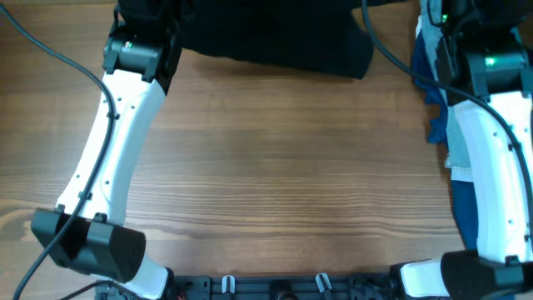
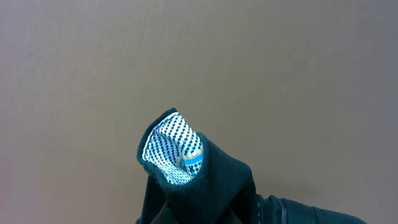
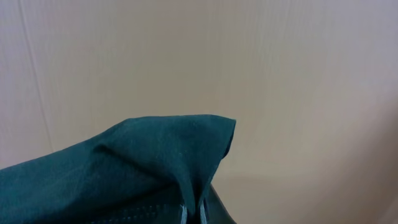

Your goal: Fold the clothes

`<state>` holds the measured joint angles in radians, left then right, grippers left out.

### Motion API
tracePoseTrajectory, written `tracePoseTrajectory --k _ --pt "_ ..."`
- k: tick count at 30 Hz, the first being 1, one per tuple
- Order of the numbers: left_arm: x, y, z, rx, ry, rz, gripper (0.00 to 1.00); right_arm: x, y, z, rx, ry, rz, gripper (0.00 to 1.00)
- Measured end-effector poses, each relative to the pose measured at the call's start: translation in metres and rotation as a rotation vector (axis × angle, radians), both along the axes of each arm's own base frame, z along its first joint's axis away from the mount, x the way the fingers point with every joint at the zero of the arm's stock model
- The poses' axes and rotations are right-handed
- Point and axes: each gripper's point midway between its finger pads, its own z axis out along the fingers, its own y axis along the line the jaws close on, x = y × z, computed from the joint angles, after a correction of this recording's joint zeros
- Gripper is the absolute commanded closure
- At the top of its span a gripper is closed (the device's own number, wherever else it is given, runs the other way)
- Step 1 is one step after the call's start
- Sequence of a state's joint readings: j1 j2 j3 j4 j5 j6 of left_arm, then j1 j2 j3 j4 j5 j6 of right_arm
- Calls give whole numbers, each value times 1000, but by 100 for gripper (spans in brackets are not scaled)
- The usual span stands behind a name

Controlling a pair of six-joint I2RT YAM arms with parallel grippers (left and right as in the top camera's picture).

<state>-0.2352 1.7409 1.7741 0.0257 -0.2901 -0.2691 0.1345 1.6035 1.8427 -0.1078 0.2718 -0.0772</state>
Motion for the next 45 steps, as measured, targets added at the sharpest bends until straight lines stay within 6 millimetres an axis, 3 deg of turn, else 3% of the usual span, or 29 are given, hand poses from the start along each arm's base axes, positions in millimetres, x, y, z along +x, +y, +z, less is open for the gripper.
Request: tracePoseTrajectory --k 7,11,19,32,36,45 --pt "28 -4 -48 26 86 14 96 36 4 -48 -13 103 -7 96" --pt "34 -4 -54 25 78 21 96 46 4 -56 -13 106 -11 96" --pt "33 -4 -20 -7 -62 21 96 46 2 -37 0 18 -23 96" --pt "24 -7 22 2 -234 17 96 23 -11 37 15 -278 -109 96" --pt "22 -7 29 28 -263 24 96 24 -11 36 8 -267 -113 96" --pt "26 -3 23 46 -250 34 96 37 -9 17 -4 -218 -109 96"
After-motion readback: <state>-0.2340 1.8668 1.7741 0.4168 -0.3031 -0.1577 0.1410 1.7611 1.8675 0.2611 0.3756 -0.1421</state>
